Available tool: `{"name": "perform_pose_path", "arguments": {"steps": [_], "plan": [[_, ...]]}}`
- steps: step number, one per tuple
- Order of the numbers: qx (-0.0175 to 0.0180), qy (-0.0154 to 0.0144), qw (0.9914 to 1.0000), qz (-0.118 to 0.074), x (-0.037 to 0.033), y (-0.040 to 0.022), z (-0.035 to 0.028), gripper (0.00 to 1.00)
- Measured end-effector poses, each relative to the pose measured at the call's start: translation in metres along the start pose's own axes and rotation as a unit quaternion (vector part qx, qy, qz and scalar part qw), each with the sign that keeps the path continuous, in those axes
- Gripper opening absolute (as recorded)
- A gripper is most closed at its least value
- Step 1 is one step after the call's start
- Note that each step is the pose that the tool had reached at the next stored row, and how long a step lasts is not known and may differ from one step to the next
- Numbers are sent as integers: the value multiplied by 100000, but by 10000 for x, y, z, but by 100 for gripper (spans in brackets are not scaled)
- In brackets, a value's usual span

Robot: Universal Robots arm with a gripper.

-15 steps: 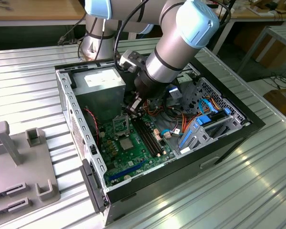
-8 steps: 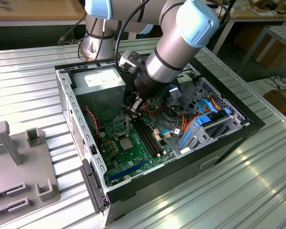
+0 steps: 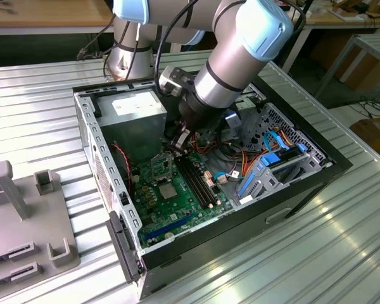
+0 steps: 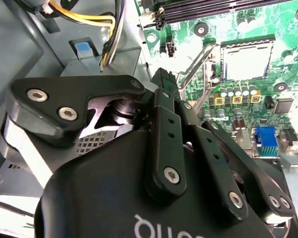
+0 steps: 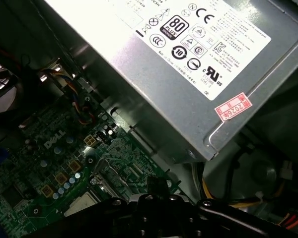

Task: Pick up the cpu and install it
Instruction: 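Close the cpu cover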

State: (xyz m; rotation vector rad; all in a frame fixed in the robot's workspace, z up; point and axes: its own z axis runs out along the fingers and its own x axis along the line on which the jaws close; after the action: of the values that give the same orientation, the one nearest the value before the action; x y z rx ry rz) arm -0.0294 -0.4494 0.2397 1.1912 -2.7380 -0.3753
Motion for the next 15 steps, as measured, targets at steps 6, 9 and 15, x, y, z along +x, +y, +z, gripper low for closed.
{"name": "perform_pose_path", "arguments": {"steps": [6,9,15], "plan": [[-4,199,99997,-727,1,2,-7,11],[-5,219,99997,-805,0,2,-7,11],[-4,224,99996,-821,0,2,-7,11]]}}
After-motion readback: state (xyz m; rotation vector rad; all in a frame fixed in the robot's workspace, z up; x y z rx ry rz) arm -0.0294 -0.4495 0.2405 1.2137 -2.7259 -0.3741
